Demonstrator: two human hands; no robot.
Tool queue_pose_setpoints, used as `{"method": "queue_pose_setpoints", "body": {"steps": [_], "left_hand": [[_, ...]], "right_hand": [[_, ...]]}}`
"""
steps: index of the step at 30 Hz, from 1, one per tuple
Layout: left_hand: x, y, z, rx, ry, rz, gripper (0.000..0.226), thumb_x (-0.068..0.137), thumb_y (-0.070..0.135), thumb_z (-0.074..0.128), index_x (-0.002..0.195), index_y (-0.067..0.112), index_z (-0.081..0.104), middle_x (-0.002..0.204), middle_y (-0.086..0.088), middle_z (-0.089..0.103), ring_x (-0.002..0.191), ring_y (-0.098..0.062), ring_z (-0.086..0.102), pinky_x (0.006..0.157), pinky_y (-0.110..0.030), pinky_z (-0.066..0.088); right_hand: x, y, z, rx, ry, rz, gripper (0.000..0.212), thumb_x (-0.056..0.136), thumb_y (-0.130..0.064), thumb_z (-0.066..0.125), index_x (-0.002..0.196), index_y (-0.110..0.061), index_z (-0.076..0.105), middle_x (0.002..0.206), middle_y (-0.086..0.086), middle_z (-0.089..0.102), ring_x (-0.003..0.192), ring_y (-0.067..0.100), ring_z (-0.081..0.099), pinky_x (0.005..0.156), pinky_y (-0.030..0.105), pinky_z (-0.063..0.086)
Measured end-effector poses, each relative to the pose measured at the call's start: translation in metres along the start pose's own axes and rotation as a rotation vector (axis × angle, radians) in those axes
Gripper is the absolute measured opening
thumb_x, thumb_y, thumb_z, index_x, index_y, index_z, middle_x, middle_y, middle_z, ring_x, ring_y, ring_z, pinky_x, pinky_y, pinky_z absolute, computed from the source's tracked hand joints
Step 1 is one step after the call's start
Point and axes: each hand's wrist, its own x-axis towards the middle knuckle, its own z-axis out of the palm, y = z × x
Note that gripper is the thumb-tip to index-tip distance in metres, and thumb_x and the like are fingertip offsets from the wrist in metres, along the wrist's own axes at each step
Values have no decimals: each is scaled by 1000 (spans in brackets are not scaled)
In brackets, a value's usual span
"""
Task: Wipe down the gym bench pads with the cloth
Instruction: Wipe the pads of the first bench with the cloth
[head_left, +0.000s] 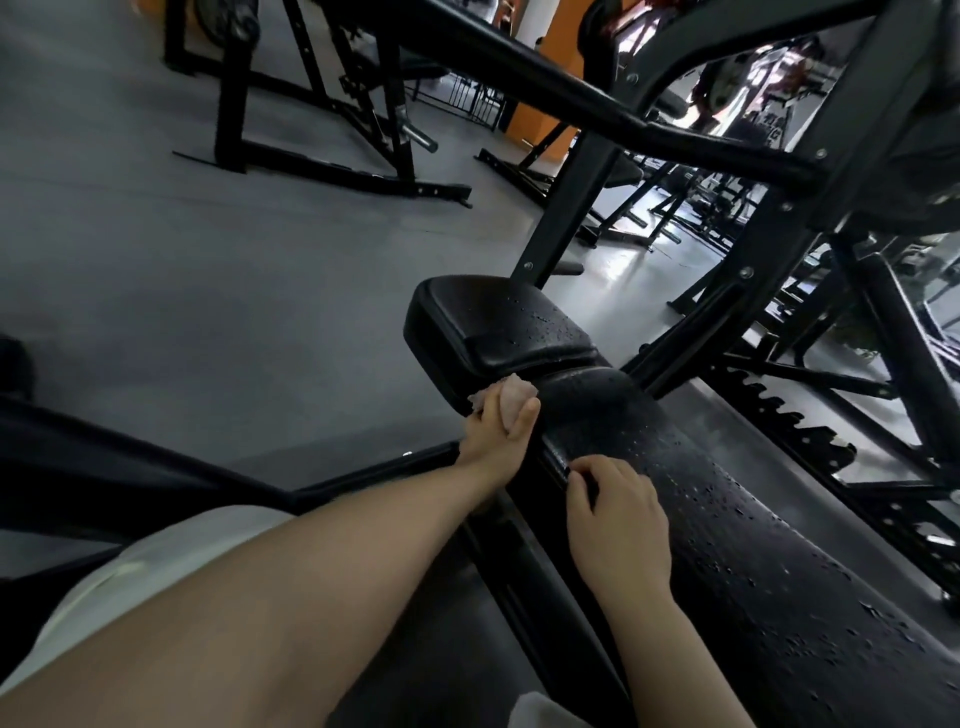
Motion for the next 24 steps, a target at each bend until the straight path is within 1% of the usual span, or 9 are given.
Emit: {"method": "queue_pose_setpoints", "body": {"steps": [2, 4, 7, 9, 12, 15, 18, 22, 24], "left_hand": [[-17, 2, 10, 100, 25, 58, 74, 87, 64, 37, 147, 27, 14, 149, -15, 15, 136, -33, 24, 111, -46, 26], [-31, 0, 19, 177, 19, 152, 80, 82, 67, 32, 148, 26, 12, 151, -16, 3, 139, -34, 12, 113, -50, 22], [-34, 3, 18, 226, -21, 148, 79, 81, 69, 27, 148, 31, 9, 154, -13, -12, 143, -32, -2, 115, -52, 15], [-26, 7, 10, 289, -19, 171, 71, 83, 65, 24, 145, 33, 19, 153, -14, -2, 141, -35, 4, 113, -54, 19], [-7, 20, -1, 432, 10, 277, 41, 97, 45, 31, 134, 32, 45, 145, -9, 22, 131, -31, 26, 107, -50, 29], [4, 30, -7, 529, -42, 301, 35, 98, 40, 35, 128, 38, 53, 146, -1, 26, 131, -25, 28, 106, -47, 32], [5, 32, -10, 584, -107, 329, 36, 98, 38, 36, 132, 38, 49, 148, -2, 24, 134, -24, 25, 108, -46, 29], [4, 33, -18, 837, -245, 422, 44, 101, 38, 29, 144, 35, 33, 157, -6, -1, 143, -26, 2, 117, -39, 7], [8, 36, -20, 948, -303, 455, 45, 101, 40, 26, 146, 36, 28, 158, -5, -3, 144, -25, -3, 118, -37, 3]], "right_hand": [[-1, -1, -1, -8, 8, -7, 24, 96, -26, 45, 114, -23, 61, 116, -7, 60, 101, 13, 49, 81, 25, 33], [-1, -1, -1, -3, 18, -11, 24, 96, -26, 45, 112, -22, 63, 114, -6, 61, 99, 14, 50, 82, 26, 35], [0, -2, -1, 2, 14, -8, 25, 96, -26, 45, 113, -23, 62, 114, -8, 61, 101, 13, 50, 85, 26, 35], [1, -1, -1, -4, 9, -9, 26, 96, -26, 44, 115, -24, 62, 116, -9, 60, 102, 11, 50, 86, 25, 33], [2, 0, -2, -8, 3, -9, 27, 96, -27, 43, 116, -26, 61, 117, -10, 60, 103, 11, 50, 89, 25, 33], [4, -1, -4, -7, -4, 4, 28, 97, -28, 41, 116, -27, 62, 118, -11, 59, 103, 12, 50, 90, 25, 31], [4, -1, -4, -5, -13, 11, 29, 97, -27, 40, 117, -27, 62, 118, -9, 59, 104, 12, 51, 93, 26, 33], [3, 0, -5, 9, -33, 4, 28, 95, -23, 43, 114, -25, 63, 114, -8, 61, 103, 14, 53, 99, 30, 35], [4, 1, -6, 10, -40, 3, 29, 94, -23, 43, 114, -26, 64, 114, -9, 61, 103, 14, 53, 102, 32, 34]]}}
